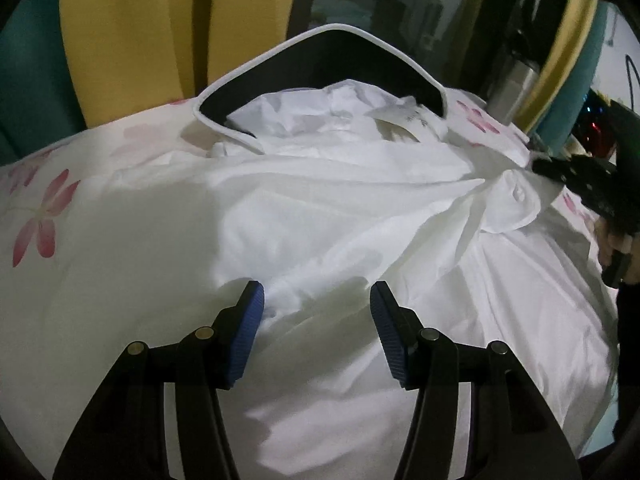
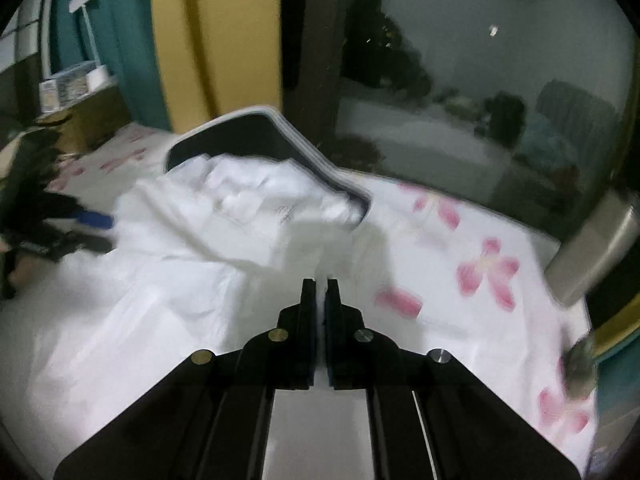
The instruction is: Fold large clothes
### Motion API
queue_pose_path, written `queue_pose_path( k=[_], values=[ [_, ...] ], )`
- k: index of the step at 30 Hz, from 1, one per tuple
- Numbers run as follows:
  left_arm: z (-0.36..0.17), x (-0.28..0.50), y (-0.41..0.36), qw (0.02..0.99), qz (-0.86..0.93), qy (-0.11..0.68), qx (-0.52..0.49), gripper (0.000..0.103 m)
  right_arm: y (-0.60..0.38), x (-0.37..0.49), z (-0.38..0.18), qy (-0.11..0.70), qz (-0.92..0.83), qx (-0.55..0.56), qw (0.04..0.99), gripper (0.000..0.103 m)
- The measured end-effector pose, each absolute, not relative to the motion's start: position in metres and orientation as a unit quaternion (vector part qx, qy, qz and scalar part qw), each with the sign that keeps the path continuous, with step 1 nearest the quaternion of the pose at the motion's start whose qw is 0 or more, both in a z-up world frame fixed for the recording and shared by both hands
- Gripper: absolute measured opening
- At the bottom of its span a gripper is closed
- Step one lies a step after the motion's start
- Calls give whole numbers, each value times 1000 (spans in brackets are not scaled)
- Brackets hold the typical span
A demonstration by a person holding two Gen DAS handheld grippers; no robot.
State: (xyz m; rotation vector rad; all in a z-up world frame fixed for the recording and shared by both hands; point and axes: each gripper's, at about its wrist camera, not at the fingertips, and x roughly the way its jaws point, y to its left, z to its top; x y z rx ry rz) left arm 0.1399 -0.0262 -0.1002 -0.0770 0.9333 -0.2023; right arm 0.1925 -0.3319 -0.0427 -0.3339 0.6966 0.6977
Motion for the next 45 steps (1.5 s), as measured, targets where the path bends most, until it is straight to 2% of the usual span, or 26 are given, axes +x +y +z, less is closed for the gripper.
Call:
queue_pose_path(
  k=[10,11,13,14,15,22,26,27,28,29,30,33,39,45],
  values=[
    [-102,122,-31,884,-101,455,-28,58,-355,119,-70,382,367,-166,832,14],
    [-101,120,-29,885,-101,454,-29,58,-356,114,-74,388,367,-167,829,17],
    [-99,116,-25,887,-99,451,-30,58,-361,103,-80,400,360,-171,826,32],
    [-97,114,-21,888,-96,449,-30,58,-364,99,-82,406,362,-166,823,45],
    [-96,113,-18,889,-93,448,-31,58,-367,95,-82,412,368,-153,820,53],
    [-91,114,4,896,-64,437,-35,58,-387,105,-54,359,329,-97,868,55],
    [-89,117,11,904,-50,424,-38,58,-373,134,-63,371,301,-96,873,54],
    [-89,118,12,905,-48,422,-40,58,-368,137,-67,378,303,-102,869,52],
    [-90,120,13,906,-43,419,-40,58,-360,140,-73,387,307,-117,861,43],
    [-90,122,14,907,-39,417,-38,58,-354,141,-78,394,308,-133,855,9],
    [-90,125,14,908,-36,417,-36,58,-348,143,-84,405,304,-149,849,3],
    [-86,131,12,910,-37,412,-31,58,-345,143,-79,400,299,-159,852,3],
    [-71,143,9,919,-48,391,-25,58,-341,151,-29,349,283,-171,877,3],
    [-66,170,20,919,-46,391,-35,58,-339,191,-38,373,259,-183,872,3]
  ],
)
